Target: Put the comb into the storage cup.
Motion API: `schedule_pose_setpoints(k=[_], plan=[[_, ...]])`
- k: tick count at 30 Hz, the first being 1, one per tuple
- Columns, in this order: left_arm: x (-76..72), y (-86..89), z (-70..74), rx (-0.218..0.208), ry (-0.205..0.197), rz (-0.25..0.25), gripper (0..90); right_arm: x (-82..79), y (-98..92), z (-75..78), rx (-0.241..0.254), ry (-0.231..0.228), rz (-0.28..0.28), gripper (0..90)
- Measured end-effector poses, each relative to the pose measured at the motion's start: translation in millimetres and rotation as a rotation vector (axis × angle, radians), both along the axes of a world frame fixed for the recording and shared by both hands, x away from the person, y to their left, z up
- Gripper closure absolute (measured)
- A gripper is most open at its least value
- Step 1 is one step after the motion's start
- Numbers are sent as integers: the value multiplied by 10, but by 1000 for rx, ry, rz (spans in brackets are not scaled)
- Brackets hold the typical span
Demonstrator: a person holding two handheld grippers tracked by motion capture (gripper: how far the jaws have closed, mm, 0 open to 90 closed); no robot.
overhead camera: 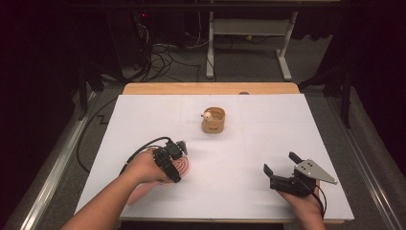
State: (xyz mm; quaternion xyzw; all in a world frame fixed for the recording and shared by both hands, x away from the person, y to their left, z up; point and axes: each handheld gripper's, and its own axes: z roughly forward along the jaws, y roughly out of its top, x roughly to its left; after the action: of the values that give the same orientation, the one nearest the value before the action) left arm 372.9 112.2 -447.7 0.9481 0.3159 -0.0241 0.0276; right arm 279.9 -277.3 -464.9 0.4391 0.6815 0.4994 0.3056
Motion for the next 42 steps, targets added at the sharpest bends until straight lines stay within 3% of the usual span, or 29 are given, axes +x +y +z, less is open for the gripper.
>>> schedule_pose_setpoints(k=[42], plan=[[15,-23,5,13,10,8,197,27,17,-26,-5,14,3,4]])
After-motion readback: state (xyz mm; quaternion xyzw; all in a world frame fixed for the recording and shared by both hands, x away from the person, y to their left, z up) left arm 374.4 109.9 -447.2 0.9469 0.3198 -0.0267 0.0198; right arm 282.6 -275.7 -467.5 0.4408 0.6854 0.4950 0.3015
